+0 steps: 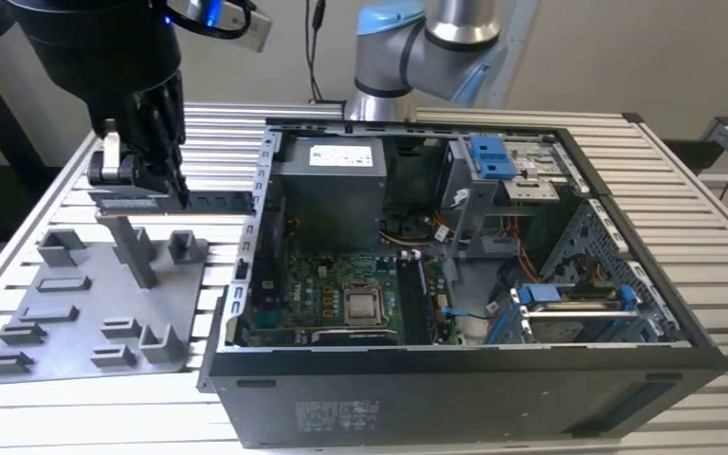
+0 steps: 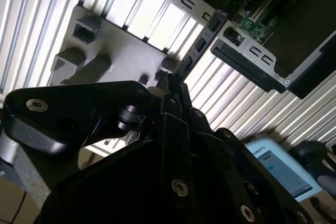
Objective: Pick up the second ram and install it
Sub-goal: 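Pick up the second ram and move it above second insertion slot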
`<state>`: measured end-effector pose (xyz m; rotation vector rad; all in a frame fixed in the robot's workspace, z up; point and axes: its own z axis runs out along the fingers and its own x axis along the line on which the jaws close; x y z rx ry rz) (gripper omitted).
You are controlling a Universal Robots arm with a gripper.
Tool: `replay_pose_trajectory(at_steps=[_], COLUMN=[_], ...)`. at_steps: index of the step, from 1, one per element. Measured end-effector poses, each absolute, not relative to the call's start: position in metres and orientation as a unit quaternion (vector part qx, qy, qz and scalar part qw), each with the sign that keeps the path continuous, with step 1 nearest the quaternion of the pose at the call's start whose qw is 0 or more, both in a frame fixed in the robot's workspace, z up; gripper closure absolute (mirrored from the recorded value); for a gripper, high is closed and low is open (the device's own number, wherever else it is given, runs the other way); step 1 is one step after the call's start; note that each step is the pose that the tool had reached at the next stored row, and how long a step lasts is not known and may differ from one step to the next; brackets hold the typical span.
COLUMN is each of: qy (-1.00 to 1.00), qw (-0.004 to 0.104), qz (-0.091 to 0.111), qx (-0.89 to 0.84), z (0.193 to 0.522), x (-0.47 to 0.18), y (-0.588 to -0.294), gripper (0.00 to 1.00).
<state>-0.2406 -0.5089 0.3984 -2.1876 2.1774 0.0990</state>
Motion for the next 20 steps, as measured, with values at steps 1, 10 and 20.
replay_pose_trajectory(at_steps=[1,10,20], qy=[0.705,0.705,0.705], qw=[0.027,0.027,0.027], qz=[0.032,0.032,0.032], qx=[-0.708,-0.708,-0.708], z=[0.398,0.398,0.398], x=[-0.239,-0.213,-0.184], y=[-0.509,-0.509,-0.509], gripper=[0.86,0.86,0.86])
